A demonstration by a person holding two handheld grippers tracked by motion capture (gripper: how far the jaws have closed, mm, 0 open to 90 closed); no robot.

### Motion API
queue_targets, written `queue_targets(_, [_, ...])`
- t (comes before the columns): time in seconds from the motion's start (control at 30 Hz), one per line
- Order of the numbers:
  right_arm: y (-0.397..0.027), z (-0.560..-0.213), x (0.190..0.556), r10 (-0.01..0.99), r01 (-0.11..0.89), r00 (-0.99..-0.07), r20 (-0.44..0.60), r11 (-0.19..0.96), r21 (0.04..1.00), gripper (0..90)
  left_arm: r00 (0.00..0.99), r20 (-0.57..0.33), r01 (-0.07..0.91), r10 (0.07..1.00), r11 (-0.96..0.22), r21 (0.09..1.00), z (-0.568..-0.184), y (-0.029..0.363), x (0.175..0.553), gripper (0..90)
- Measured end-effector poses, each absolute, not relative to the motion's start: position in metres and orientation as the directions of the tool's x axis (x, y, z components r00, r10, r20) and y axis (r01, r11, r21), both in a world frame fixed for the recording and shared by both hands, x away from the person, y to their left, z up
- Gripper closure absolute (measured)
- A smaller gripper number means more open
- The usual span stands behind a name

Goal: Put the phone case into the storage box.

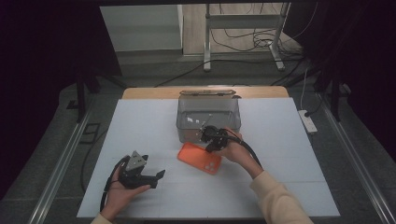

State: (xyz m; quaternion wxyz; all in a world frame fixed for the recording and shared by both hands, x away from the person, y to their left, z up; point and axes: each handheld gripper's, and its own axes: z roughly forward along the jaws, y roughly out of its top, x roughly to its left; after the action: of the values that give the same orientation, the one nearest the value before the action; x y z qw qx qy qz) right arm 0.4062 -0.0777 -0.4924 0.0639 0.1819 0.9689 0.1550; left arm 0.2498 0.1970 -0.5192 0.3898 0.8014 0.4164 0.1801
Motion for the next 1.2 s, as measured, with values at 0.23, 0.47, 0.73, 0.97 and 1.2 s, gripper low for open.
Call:
queue_targets(0.23, [-0.078, -0.49, 0.405, 0.367, 0.327, -0.928, -0.063, 0.884, 0.334, 88.9, 0.588, -0.035, 0.527, 0.808, -0.349, 0.775, -0.519, 0.197, 0.25, 12.2])
queue_targets(0.47, [-0.08, -0.483, 0.402, 0.365, 0.32, -0.929, -0.066, 0.879, 0.354, 89.1, 0.587, -0.035, 0.527, 0.808, -0.349, 0.774, -0.519, 0.198, 0.25, 12.3])
queue_targets(0.73, [-0.083, -0.471, 0.397, 0.351, 0.301, -0.934, -0.07, 0.877, 0.375, 89.1, 0.587, -0.036, 0.528, 0.809, -0.349, 0.775, -0.519, 0.198, 0.25, 12.3])
queue_targets(0.97, [-0.086, -0.463, 0.393, 0.343, 0.288, -0.936, -0.077, 0.873, 0.393, 89.2, 0.586, -0.036, 0.529, 0.809, -0.349, 0.773, -0.52, 0.198, 0.25, 12.3])
queue_targets(1.2, [-0.092, -0.452, 0.389, 0.345, 0.284, -0.935, -0.079, 0.865, 0.415, 89.3, 0.586, -0.036, 0.531, 0.809, -0.35, 0.772, -0.52, 0.198, 0.25, 12.3])
